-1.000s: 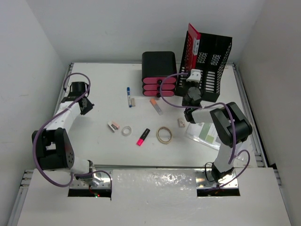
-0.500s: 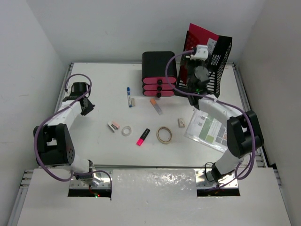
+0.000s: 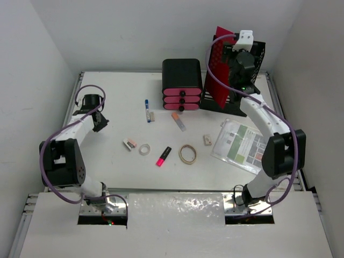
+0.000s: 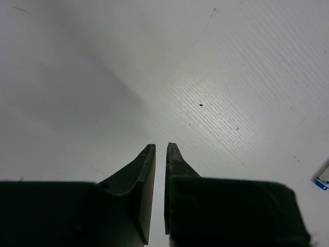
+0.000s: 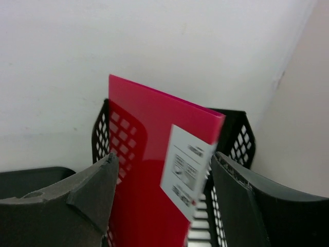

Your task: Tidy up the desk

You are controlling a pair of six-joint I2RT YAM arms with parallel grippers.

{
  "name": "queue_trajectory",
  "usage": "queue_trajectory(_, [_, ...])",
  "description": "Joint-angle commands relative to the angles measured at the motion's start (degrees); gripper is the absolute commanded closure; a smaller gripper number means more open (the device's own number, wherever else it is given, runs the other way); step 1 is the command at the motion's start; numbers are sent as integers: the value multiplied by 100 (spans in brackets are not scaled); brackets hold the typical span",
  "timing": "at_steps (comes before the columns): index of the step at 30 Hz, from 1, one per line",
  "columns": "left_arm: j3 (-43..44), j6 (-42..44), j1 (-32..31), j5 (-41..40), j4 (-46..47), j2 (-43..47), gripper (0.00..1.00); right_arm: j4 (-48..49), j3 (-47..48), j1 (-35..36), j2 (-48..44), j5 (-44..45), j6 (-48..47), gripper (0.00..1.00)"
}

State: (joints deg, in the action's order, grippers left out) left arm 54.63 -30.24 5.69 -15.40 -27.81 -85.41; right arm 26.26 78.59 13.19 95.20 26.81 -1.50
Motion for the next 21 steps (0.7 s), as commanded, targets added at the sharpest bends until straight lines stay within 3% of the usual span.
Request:
queue_trajectory(1, [-14, 18, -51, -25, 259, -73, 92, -621, 297, 8, -458, 132, 88, 29])
queue_trajectory(5, [-14, 27, -51, 2, 276, -117, 92, -1008, 245, 8, -721, 166, 106, 28])
queue_trajectory(14, [-58, 18, -51, -25, 285, -125, 92, -930, -291, -193, -1179, 369, 307, 27])
queue_trajectory(21, [-75, 36, -51, -60, 294, -117, 92, -693, -371, -1283, -723, -1035, 1940, 26])
